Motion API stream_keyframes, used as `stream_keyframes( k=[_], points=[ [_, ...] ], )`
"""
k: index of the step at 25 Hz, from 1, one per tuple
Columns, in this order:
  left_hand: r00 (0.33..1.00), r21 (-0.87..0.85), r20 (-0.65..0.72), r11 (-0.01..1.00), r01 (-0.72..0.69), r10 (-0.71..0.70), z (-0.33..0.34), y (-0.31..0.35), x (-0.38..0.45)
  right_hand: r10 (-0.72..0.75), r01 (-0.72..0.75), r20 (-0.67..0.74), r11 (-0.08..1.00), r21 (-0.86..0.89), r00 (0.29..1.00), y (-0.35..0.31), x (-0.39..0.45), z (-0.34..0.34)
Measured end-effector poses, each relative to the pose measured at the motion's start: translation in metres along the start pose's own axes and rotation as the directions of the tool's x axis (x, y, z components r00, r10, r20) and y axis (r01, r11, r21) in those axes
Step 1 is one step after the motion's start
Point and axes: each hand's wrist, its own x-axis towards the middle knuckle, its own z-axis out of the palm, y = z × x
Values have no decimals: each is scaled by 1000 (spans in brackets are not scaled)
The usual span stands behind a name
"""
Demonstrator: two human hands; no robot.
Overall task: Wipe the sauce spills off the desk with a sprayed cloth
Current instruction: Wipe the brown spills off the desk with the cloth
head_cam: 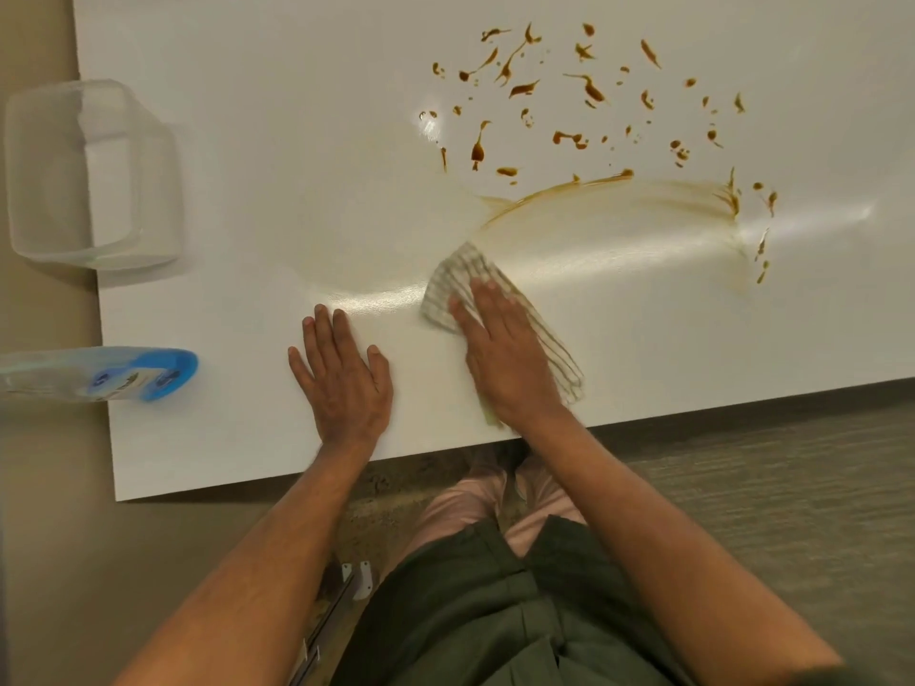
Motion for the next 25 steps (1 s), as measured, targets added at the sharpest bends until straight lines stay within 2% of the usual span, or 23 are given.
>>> stream_keyframes(
  k=[1, 2, 4, 6, 8, 9, 11, 13, 14, 16, 18, 21, 23, 25],
  points=[
    [1000, -1, 0, 1000, -2, 2, 0, -1, 0, -65, 66, 14, 997, -32, 998, 22, -15, -4],
    [1000, -5, 2, 1000, -1, 1, 0, -1, 1, -47, 47, 0, 998, -49, 999, 47, -24, -14],
    [1000, -8, 8, 1000, 2, -1, 1, -2, 1, 152, -159, -89, 984, -76, 984, 97, -24, -40],
    [1000, 9, 4, 1000, 6, -6, 3, -2, 1, 384, -402, -200, 914, -58, 901, 126, -5, -60],
    [1000, 22, 6, 1000, 8, -8, 3, -1, 2, 525, -551, -278, 835, -17, 804, 114, 20, -56],
    [1000, 28, 6, 1000, 6, -6, 3, -1, 2, 550, -573, -287, 819, 5, 784, 93, 32, -48],
    [1000, 35, 2, 999, 5, -5, 4, -1, 2, 472, -485, -231, 875, 1, 851, 36, 51, -20],
    [1000, 41, -5, 999, 0, 0, 4, -1, 2, 228, -231, -139, 973, -5, 964, -19, 75, 5],
    [1000, 43, -7, 999, -3, 4, 4, -1, 3, 90, -91, -86, 996, -2, 992, -38, 88, 11],
    [1000, 43, 1, 999, -5, 5, 3, -2, 4, -110, 110, -13, 994, 7, 994, -48, 106, 12],
    [1000, 26, 14, 1000, -9, 8, 2, -3, 2, -143, 143, 8, 989, 25, 990, -35, 94, 11],
    [1000, 2, 15, 1000, -5, 5, 2, -5, 1, -165, 164, 49, 986, 13, 985, -10, 16, 11],
    [1000, -9, 11, 1000, -5, 5, 5, -5, 1, -243, 249, 126, 968, -30, 962, 5, -41, 15],
    [1000, -37, -1, 999, 0, 0, 5, -5, 1, -322, 335, 173, 940, -56, 931, 11, -62, 23]
  ],
)
